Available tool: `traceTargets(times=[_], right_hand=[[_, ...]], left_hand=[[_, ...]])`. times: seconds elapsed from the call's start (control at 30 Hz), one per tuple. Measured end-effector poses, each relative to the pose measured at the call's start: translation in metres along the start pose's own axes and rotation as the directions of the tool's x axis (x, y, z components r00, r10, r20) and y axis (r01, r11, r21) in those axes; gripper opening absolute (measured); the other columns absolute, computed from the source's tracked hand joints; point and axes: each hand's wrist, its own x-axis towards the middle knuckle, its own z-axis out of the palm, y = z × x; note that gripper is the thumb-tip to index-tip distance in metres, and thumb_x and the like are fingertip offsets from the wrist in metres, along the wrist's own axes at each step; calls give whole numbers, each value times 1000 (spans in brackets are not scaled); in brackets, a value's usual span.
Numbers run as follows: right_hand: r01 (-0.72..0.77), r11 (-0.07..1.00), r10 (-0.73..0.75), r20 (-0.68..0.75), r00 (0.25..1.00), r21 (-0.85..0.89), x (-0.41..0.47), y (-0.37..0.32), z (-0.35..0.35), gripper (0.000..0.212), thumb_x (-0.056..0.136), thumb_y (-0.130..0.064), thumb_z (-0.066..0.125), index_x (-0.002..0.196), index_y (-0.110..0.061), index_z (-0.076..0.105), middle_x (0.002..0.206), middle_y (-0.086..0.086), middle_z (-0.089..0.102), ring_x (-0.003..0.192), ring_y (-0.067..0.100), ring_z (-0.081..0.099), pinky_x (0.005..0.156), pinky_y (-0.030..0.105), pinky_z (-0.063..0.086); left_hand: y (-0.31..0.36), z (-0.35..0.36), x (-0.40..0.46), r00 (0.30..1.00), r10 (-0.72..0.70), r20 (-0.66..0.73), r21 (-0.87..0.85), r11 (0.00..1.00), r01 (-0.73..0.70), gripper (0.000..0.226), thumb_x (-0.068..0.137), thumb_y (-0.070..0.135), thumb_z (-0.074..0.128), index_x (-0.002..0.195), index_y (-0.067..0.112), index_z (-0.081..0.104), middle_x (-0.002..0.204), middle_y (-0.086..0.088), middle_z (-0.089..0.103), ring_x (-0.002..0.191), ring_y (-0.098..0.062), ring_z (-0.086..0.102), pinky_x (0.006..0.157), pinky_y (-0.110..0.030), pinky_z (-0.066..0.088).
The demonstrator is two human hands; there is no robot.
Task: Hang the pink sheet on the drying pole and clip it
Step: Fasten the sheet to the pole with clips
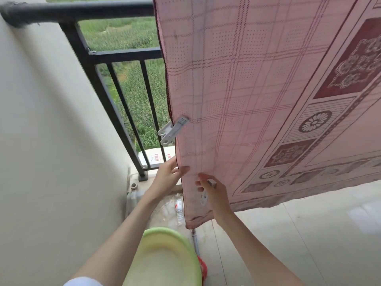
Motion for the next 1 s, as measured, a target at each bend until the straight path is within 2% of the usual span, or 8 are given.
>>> traceTargets(times=[0.13, 0.27, 0.47, 0.57, 0.67, 0.77, 0.9, 1.0], right_hand=[[7, 1000, -7, -8, 1000, -20, 7, 6, 1, 10, 88, -12, 61, 90, -20, 67, 79, 4, 61, 69, 24, 51, 51, 18, 40], [3, 998, -3, -10, 1000, -57, 7, 14, -2, 12, 90, -14, 57, 94, -22, 65, 78, 3, 62, 65, 13, 59, 55, 17, 43], [-143, 986, 143, -5, 990, -87, 7, 32, -8, 7, 89, -24, 60, 88, -17, 61, 65, 4, 66, 50, 16, 55, 48, 27, 41], [-284, 959, 284, -4, 959, 7, 10, 44, -6, 15, 82, -14, 67, 85, -8, 54, 60, 5, 65, 49, 19, 53, 51, 29, 38], [-407, 882, 415, 17, 910, 237, 13, 52, -6, 14, 83, 2, 60, 75, -6, 51, 60, 8, 62, 54, 18, 54, 50, 27, 38], [-513, 741, 523, 108, 846, 433, 14, 57, -8, 18, 86, 5, 52, 73, -7, 49, 79, 16, 59, 59, 18, 54, 41, 20, 40], [-541, 695, 548, 139, 825, 473, 10, 70, -10, 8, 87, -18, 62, 91, -15, 56, 85, 10, 61, 72, 20, 56, 56, 25, 45], [-545, 723, 550, 124, 826, 425, 9, 80, -10, 10, 89, -22, 59, 88, -13, 54, 76, 11, 58, 53, 16, 51, 45, 21, 41]], left_hand=[[-13, 7, 4, 977, 7, -213, 23, 1000, -3, 13, 82, 7, 66, 93, 4, 71, 84, 2, 70, 80, -9, 65, 79, -40, 54], [-22, 9, 8, 967, -18, -254, -5, 1000, 17, 13, 79, 9, 69, 88, -1, 68, 85, -14, 70, 83, -30, 66, 80, -50, 52], [-25, 5, 14, 968, -62, -243, -31, 998, 56, 33, 78, 18, 72, 86, -9, 55, 76, -23, 58, 67, -23, 51, 68, -44, 47], [-32, 6, 17, 990, -60, -126, 3, 998, 61, 15, 80, 10, 69, 93, 8, 62, 93, -17, 67, 84, -31, 63, 79, -43, 52], [-50, 9, 12, 997, -64, -50, 95, 993, 69, 28, 79, 1, 66, 85, 28, 64, 96, -7, 65, 84, -23, 63, 80, -40, 53], [-75, 10, 9, 993, -108, -46, 135, 984, 113, 19, 77, 2, 69, 82, 20, 68, 89, -4, 61, 83, -24, 62, 81, -47, 52], [-97, 15, 7, 982, -157, -104, 139, 975, 171, 10, 76, 10, 72, 83, 6, 66, 87, -5, 68, 86, -20, 65, 82, -47, 52], [-105, 20, 8, 975, -181, -133, 154, 967, 200, 25, 77, 19, 72, 87, 1, 59, 86, -8, 69, 85, -24, 65, 79, -49, 50]])
